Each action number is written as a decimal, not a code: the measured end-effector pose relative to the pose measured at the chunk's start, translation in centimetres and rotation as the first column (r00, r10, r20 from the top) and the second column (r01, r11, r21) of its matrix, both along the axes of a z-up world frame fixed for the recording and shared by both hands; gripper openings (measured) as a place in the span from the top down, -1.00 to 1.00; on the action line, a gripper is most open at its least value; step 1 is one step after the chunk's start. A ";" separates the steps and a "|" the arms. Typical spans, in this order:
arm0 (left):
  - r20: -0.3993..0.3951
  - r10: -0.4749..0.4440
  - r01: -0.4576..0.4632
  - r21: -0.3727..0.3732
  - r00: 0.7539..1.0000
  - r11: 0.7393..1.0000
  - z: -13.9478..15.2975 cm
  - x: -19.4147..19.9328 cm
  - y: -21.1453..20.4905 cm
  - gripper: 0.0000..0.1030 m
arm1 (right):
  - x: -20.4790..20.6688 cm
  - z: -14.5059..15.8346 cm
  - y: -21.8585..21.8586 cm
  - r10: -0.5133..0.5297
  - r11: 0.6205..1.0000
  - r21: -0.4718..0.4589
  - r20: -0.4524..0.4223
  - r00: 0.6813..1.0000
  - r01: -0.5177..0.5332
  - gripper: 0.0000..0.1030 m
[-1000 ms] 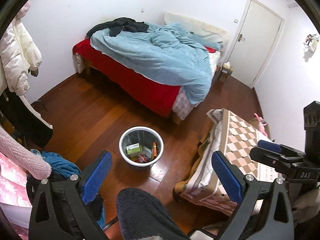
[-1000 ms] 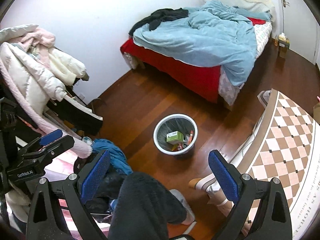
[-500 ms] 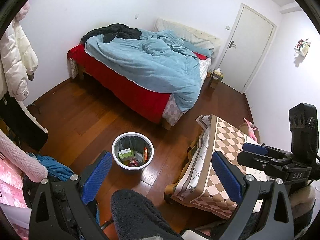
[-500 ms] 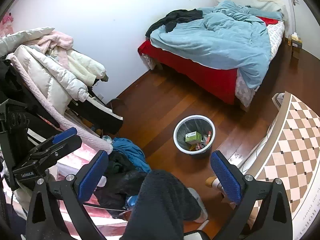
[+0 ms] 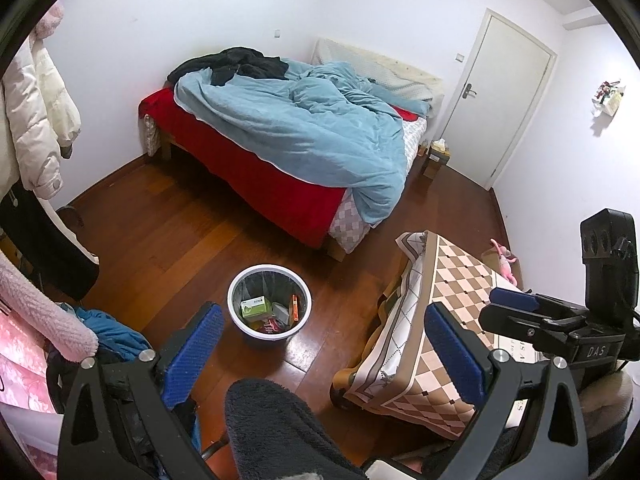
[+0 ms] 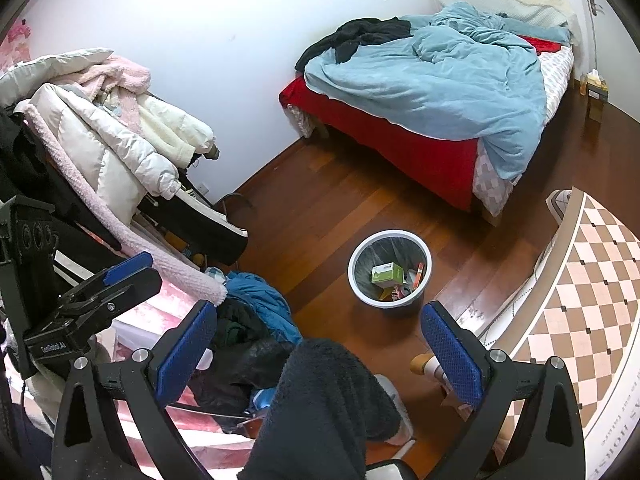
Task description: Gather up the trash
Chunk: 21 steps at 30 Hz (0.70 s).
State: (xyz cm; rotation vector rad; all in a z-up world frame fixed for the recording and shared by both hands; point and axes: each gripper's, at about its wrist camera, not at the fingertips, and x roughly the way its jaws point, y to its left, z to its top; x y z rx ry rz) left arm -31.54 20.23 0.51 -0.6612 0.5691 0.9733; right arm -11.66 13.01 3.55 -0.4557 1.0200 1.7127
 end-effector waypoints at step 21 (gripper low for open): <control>0.013 -0.038 0.038 -0.020 0.999 0.999 -0.5 1.6 -0.3 -1.00 | 1.8 -0.3 -1.1 -0.028 1.000 -0.008 0.000 1.000 0.028 -1.00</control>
